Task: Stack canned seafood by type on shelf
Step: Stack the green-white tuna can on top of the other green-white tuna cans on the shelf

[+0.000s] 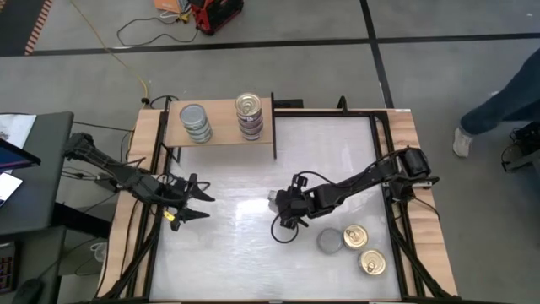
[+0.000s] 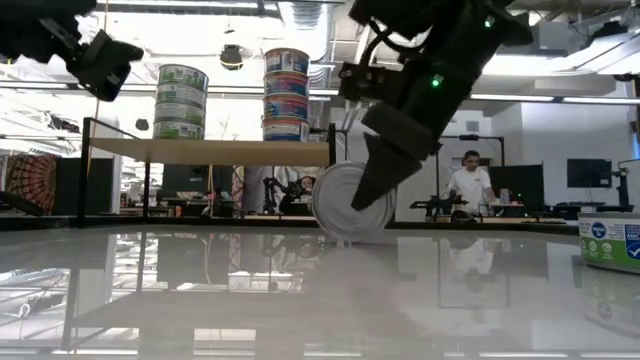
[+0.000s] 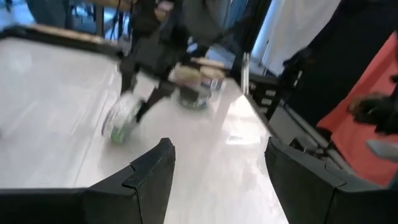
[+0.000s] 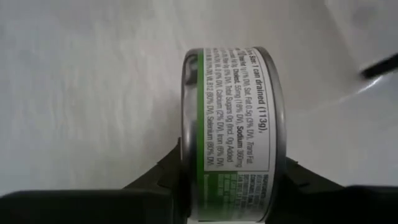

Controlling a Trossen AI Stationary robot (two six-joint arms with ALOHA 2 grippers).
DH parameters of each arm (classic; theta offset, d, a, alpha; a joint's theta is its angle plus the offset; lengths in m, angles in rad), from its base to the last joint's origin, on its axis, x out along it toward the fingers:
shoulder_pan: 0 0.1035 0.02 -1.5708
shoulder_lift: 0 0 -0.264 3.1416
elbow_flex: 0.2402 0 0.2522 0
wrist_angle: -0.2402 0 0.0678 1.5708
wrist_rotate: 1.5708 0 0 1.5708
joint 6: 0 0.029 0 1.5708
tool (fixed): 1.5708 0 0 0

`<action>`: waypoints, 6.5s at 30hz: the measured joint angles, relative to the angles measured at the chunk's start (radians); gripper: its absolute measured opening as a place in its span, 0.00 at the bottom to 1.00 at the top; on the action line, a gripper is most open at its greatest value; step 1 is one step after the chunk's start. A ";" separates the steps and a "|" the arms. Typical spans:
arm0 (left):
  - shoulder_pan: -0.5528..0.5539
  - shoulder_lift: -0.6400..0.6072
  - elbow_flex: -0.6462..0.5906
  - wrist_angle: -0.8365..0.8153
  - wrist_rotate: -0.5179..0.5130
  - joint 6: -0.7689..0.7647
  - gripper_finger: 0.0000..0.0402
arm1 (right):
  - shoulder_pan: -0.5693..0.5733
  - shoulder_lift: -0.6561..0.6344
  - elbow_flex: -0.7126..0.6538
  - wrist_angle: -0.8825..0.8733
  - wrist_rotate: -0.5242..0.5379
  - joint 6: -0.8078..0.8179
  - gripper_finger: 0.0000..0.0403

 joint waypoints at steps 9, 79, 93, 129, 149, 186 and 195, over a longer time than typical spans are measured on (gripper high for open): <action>0.000 0.215 0.102 -0.001 -0.047 0.166 0.60 | 0.085 0.000 0.127 0.222 0.110 -0.422 0.43; -0.202 0.403 0.486 -0.143 -1.226 0.873 0.34 | 0.207 -0.081 0.353 0.068 0.470 -0.598 0.84; 0.020 0.271 0.589 -0.040 -1.202 1.245 0.35 | 0.067 -0.150 0.166 0.020 0.442 -0.465 0.80; 0.088 0.273 0.909 -0.893 -0.847 1.042 0.35 | -0.142 -0.447 -0.147 0.456 0.128 -0.755 0.80; 0.545 0.297 0.837 -0.914 -0.703 1.120 0.35 | -0.182 -0.439 -0.147 0.543 0.049 -0.744 0.80; 0.842 0.432 0.837 -0.875 -0.634 1.288 0.42 | -0.166 -0.439 -0.147 0.522 0.045 -0.718 0.80; 0.835 0.435 0.837 -0.924 -0.627 1.306 0.55 | -0.166 -0.439 -0.147 0.522 0.049 -0.708 0.80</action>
